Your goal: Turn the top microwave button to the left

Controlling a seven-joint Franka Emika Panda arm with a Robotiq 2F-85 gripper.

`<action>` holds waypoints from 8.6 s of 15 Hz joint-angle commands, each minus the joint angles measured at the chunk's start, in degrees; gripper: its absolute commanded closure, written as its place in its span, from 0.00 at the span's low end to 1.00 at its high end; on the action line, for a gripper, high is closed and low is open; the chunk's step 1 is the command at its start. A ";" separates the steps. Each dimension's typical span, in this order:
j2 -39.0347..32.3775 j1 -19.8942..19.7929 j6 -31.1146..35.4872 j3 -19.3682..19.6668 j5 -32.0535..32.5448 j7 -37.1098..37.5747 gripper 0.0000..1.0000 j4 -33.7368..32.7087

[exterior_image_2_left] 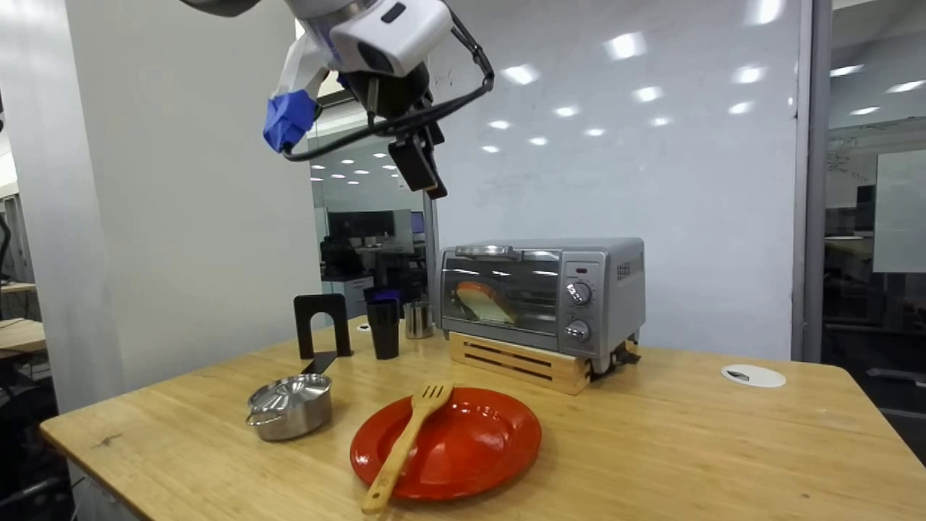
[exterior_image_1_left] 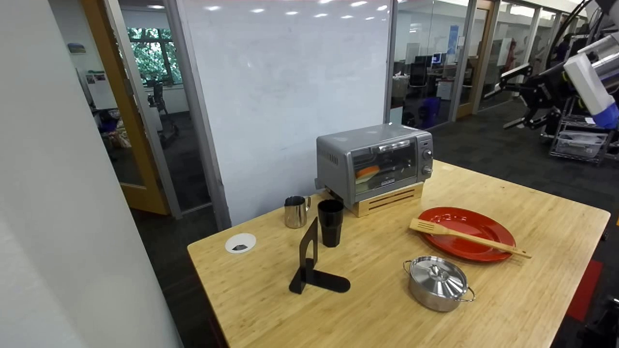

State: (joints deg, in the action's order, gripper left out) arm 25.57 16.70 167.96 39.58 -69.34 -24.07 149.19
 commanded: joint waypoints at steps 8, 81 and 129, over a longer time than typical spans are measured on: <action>-15.89 16.72 -8.42 21.41 -32.46 -27.93 0.00 -8.79; -61.36 -30.23 -39.54 -21.46 -75.27 13.14 0.00 -34.07; -62.74 -30.44 -39.63 -22.43 -76.70 13.64 0.00 -36.32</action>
State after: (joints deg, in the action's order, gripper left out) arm -36.36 -12.65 127.98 18.06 -144.98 -10.48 114.51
